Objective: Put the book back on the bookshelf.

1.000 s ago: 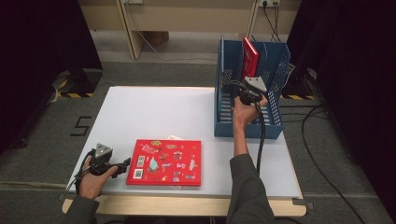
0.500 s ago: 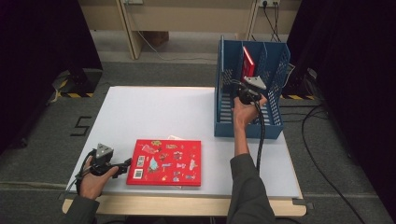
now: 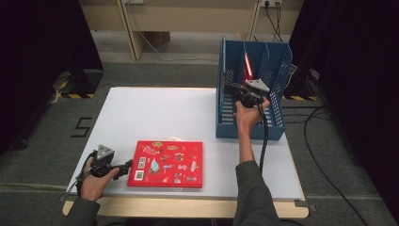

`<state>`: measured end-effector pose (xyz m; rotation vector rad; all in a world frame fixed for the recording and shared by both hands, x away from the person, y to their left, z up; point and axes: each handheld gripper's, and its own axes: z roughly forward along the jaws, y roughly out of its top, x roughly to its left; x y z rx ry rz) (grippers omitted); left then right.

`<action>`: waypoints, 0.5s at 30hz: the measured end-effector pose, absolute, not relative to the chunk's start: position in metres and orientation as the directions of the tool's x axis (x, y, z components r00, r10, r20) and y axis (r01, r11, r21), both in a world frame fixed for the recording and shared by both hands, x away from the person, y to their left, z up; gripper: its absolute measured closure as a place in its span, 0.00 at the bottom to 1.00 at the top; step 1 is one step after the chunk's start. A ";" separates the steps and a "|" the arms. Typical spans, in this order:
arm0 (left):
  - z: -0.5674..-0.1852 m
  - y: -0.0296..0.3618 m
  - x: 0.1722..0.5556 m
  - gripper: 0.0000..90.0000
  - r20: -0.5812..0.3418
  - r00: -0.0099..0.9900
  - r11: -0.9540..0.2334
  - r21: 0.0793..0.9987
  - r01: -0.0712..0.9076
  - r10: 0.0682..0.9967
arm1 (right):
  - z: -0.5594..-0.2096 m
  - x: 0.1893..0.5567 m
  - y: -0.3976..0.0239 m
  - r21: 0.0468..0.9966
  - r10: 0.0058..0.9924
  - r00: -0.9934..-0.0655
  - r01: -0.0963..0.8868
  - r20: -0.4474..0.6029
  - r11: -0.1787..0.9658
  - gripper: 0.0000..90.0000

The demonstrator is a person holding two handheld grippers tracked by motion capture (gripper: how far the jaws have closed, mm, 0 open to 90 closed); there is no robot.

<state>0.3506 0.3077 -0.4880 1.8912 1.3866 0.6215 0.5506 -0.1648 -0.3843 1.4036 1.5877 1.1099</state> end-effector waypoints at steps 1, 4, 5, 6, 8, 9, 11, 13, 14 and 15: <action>-0.488 0.308 0.350 0.19 -0.026 0.309 -0.178 0.771 0.612 0.951 | -0.385 0.549 -0.166 0.935 0.990 -0.136 0.353 0.019 0.030 0.75; -0.487 0.309 0.350 0.19 -0.025 0.303 -0.173 0.775 0.608 0.953 | -0.387 0.542 -0.169 0.936 0.988 -0.156 0.351 0.023 0.034 0.75; -0.487 0.309 0.350 0.19 -0.026 0.302 -0.172 0.775 0.608 0.953 | -0.389 0.539 -0.169 0.937 0.987 -0.160 0.347 0.019 0.038 0.75; -0.487 0.310 0.350 0.19 -0.027 0.301 -0.170 0.776 0.608 0.953 | -0.390 0.538 -0.170 0.937 0.987 -0.162 0.346 0.016 0.042 0.75; -0.487 0.310 0.350 0.19 -0.026 0.300 -0.172 0.772 0.612 0.954 | -0.392 0.534 -0.170 0.941 0.985 -0.170 0.335 0.018 0.040 0.74; -0.488 0.310 0.350 0.19 -0.024 0.300 -0.173 0.771 0.613 0.954 | -0.393 0.533 -0.171 0.941 0.985 -0.174 0.335 0.016 0.044 0.74; -0.487 0.309 0.350 0.19 -0.025 0.304 -0.176 0.770 0.613 0.952 | -0.395 0.529 -0.171 0.941 0.983 -0.182 0.334 0.007 0.055 0.73; -0.487 0.309 0.350 0.19 -0.023 0.308 -0.181 0.767 0.615 0.951 | -0.396 0.525 -0.171 0.941 0.982 -0.189 0.334 0.016 0.049 0.72; -0.488 0.308 0.350 0.19 -0.023 0.309 -0.182 0.766 0.616 0.951 | -0.396 0.524 -0.171 0.940 0.981 -0.196 0.337 0.014 0.054 0.71; -0.488 0.308 0.350 0.19 -0.022 0.309 -0.184 0.764 0.618 0.951 | -0.396 0.522 -0.171 0.940 0.980 -0.197 0.335 0.008 0.060 0.71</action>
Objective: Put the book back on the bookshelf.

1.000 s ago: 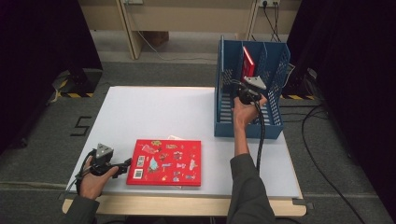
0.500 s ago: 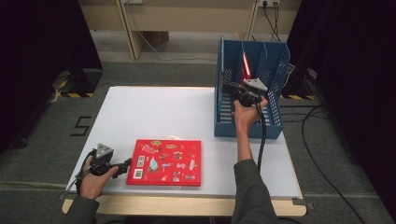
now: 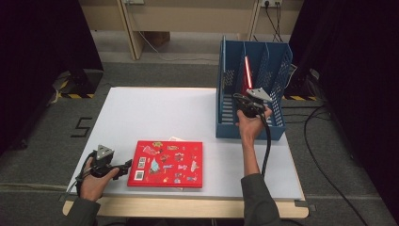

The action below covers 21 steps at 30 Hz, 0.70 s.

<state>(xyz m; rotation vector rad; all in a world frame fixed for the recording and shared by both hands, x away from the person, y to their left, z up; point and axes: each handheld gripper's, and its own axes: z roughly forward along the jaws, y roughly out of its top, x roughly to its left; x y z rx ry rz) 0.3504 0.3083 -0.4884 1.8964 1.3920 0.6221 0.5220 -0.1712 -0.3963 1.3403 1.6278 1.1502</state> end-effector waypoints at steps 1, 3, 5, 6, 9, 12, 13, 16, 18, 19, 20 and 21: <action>-0.488 0.308 0.350 0.19 -0.023 0.307 -0.181 0.766 0.617 0.952 | -0.396 0.520 -0.171 0.939 0.980 -0.198 0.340 0.021 0.048 0.70; -0.488 0.309 0.350 0.19 -0.027 0.306 -0.176 0.768 0.615 0.952 | -0.395 0.516 -0.173 0.938 0.977 -0.210 0.345 0.037 0.038 0.69; -0.488 0.310 0.350 0.19 -0.026 0.301 -0.174 0.767 0.617 0.953 | -0.394 0.509 -0.174 0.940 0.976 -0.219 0.336 0.021 0.055 0.70; -0.488 0.310 0.350 0.19 -0.030 0.300 -0.170 0.769 0.616 0.953 | -0.394 0.506 -0.175 0.940 0.975 -0.223 0.336 0.021 0.057 0.70; -0.488 0.309 0.350 0.19 -0.025 0.302 -0.176 0.766 0.618 0.953 | -0.394 0.495 -0.177 0.941 0.972 -0.236 0.325 -0.016 0.095 0.75; -0.488 0.308 0.350 0.19 -0.024 0.305 -0.178 0.767 0.616 0.952 | -0.397 0.487 -0.178 0.944 0.970 -0.244 0.316 -0.013 0.092 0.77; -0.488 0.308 0.350 0.19 -0.021 0.307 -0.182 0.766 0.617 0.952 | -0.398 0.487 -0.178 0.946 0.969 -0.245 0.314 -0.006 0.086 0.77; -0.488 0.307 0.351 0.19 -0.012 0.306 -0.188 0.766 0.615 0.952 | -0.399 0.491 -0.178 0.947 0.970 -0.243 0.310 -0.004 0.081 0.77; -0.488 0.307 0.351 0.19 -0.011 0.307 -0.190 0.765 0.615 0.951 | -0.397 0.495 -0.178 0.944 0.971 -0.240 0.319 -0.006 0.085 0.77; -0.488 0.307 0.351 0.19 -0.012 0.307 -0.189 0.766 0.615 0.951 | -0.397 0.499 -0.178 0.944 0.971 -0.238 0.321 -0.002 0.080 0.77; -0.488 0.307 0.351 0.19 -0.013 0.308 -0.188 0.766 0.615 0.951 | -0.397 0.501 -0.178 0.943 0.972 -0.235 0.323 -0.005 0.083 0.77; -0.488 0.308 0.351 0.19 -0.014 0.307 -0.187 0.766 0.615 0.952 | -0.397 0.505 -0.178 0.943 0.972 -0.235 0.323 0.000 0.078 0.77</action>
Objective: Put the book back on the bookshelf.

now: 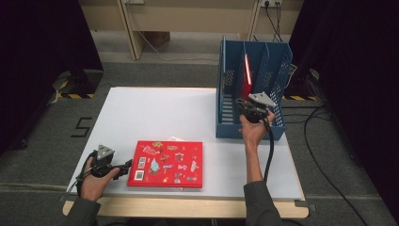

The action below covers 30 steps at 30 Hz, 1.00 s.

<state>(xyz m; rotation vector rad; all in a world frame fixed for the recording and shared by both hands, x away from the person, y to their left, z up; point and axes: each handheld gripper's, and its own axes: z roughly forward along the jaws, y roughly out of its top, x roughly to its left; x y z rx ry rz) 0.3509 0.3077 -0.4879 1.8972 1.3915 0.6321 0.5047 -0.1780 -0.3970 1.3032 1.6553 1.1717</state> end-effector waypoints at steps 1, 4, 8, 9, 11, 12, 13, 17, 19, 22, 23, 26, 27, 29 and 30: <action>-0.488 0.308 0.351 0.19 -0.016 0.304 -0.184 0.766 0.616 0.952 | -0.397 0.508 -0.177 0.941 0.972 -0.233 0.328 0.001 0.078 0.78; -0.487 0.310 0.351 0.19 -0.017 0.304 -0.182 0.768 0.614 0.953 | -0.395 0.517 -0.176 0.938 0.976 -0.219 0.336 -0.016 0.091 0.78; -0.488 0.309 0.351 0.19 -0.020 0.308 -0.182 0.768 0.614 0.951 | -0.395 0.527 -0.173 0.938 0.979 -0.203 0.333 -0.024 0.092 0.79; -0.488 0.309 0.351 0.19 -0.019 0.308 -0.183 0.769 0.613 0.951 | -0.395 0.529 -0.173 0.936 0.979 -0.201 0.339 -0.023 0.091 0.79; -0.488 0.308 0.351 0.19 -0.018 0.312 -0.188 0.766 0.614 0.950 | -0.394 0.531 -0.174 0.935 0.980 -0.201 0.345 -0.011 0.081 0.79; -0.488 0.308 0.351 0.19 -0.018 0.316 -0.190 0.765 0.615 0.949 | -0.394 0.532 -0.174 0.934 0.980 -0.200 0.349 -0.008 0.078 0.79; -0.488 0.308 0.351 0.19 -0.018 0.317 -0.191 0.766 0.614 0.948 | -0.394 0.533 -0.173 0.935 0.980 -0.198 0.343 -0.020 0.088 0.79; -0.488 0.307 0.351 0.19 -0.014 0.315 -0.191 0.769 0.610 0.949 | -0.394 0.537 -0.173 0.935 0.980 -0.198 0.343 -0.023 0.092 0.79; -0.488 0.307 0.351 0.19 -0.015 0.314 -0.189 0.771 0.608 0.949 | -0.395 0.539 -0.174 0.937 0.980 -0.199 0.345 0.017 0.054 0.78; -0.487 0.307 0.351 0.19 -0.015 0.314 -0.189 0.770 0.609 0.949 | -0.396 0.537 -0.176 0.935 0.977 -0.213 0.348 0.003 0.073 0.76; -0.488 0.307 0.351 0.19 -0.016 0.315 -0.190 0.770 0.609 0.949 | -0.396 0.536 -0.176 0.935 0.976 -0.219 0.349 0.008 0.071 0.75; -0.487 0.308 0.351 0.19 -0.016 0.310 -0.186 0.770 0.610 0.950 | -0.393 0.530 -0.178 0.941 0.976 -0.218 0.335 0.026 0.050 0.70; -0.487 0.308 0.351 0.19 -0.019 0.312 -0.184 0.774 0.606 0.950 | -0.392 0.527 -0.178 0.942 0.974 -0.224 0.334 0.038 0.040 0.69; -0.487 0.307 0.350 0.19 -0.020 0.314 -0.185 0.773 0.607 0.949 | -0.390 0.522 -0.179 0.941 0.975 -0.223 0.334 0.023 0.054 0.67; -0.487 0.307 0.350 0.19 -0.019 0.314 -0.186 0.773 0.607 0.949 | -0.389 0.519 -0.179 0.943 0.975 -0.222 0.327 0.012 0.063 0.66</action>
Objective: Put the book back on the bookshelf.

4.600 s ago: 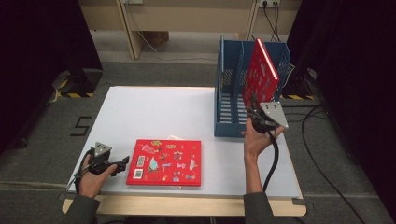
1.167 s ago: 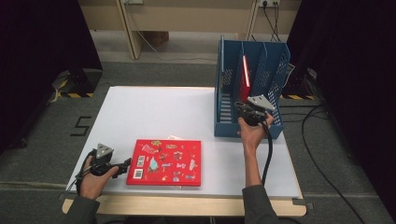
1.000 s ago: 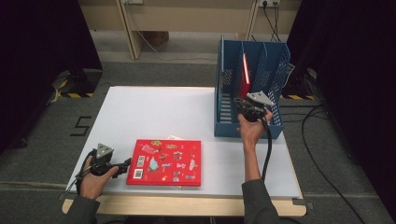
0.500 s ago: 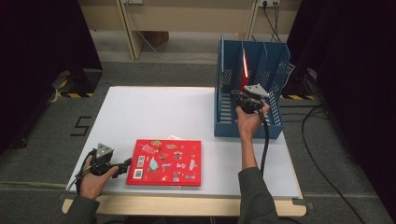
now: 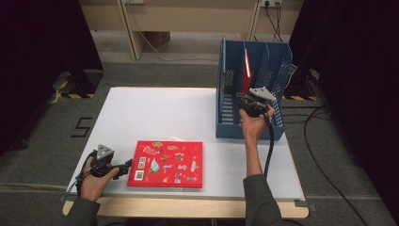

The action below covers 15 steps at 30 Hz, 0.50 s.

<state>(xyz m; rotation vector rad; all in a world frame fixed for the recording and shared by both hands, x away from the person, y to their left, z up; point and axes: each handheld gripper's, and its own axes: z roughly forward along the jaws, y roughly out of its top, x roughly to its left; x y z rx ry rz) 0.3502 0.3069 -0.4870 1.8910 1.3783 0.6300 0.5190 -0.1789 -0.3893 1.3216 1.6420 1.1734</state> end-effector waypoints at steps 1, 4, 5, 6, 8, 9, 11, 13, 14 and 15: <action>-0.487 0.307 0.350 0.19 -0.017 0.314 -0.187 0.773 0.606 0.949 | -0.389 0.516 -0.179 0.942 0.974 -0.226 0.331 0.014 0.063 0.64; -0.487 0.307 0.350 0.19 -0.016 0.315 -0.187 0.774 0.604 0.949 | -0.390 0.504 -0.181 0.948 0.971 -0.234 0.318 0.045 0.033 0.59; -0.487 0.307 0.350 0.19 -0.016 0.315 -0.187 0.774 0.605 0.949 | -0.390 0.500 -0.181 0.948 0.971 -0.233 0.317 0.051 0.027 0.58; -0.487 0.307 0.350 0.19 -0.017 0.314 -0.186 0.773 0.606 0.949 | -0.391 0.496 -0.181 0.949 0.971 -0.235 0.314 0.047 0.031 0.58; -0.487 0.306 0.350 0.19 -0.015 0.314 -0.188 0.774 0.605 0.949 | -0.392 0.487 -0.181 0.949 0.970 -0.237 0.314 0.053 0.025 0.57; -0.487 0.306 0.350 0.19 -0.015 0.315 -0.188 0.774 0.605 0.949 | -0.394 0.483 -0.181 0.952 0.969 -0.241 0.306 0.057 0.020 0.56; -0.487 0.307 0.350 0.19 -0.020 0.315 -0.185 0.774 0.606 0.949 | -0.396 0.473 -0.178 0.952 0.969 -0.241 0.304 0.059 0.018 0.54; -0.487 0.307 0.349 0.20 -0.031 0.313 -0.174 0.775 0.607 0.949 | -0.399 0.463 -0.175 0.950 0.965 -0.253 0.313 0.062 0.022 0.52; -0.487 0.307 0.348 0.20 -0.036 0.313 -0.171 0.777 0.606 0.949 | -0.400 0.457 -0.173 0.950 0.963 -0.258 0.313 0.072 0.013 0.51; -0.486 0.307 0.348 0.20 -0.035 0.313 -0.171 0.777 0.606 0.949 | -0.401 0.452 -0.171 0.951 0.960 -0.268 0.310 0.080 0.007 0.51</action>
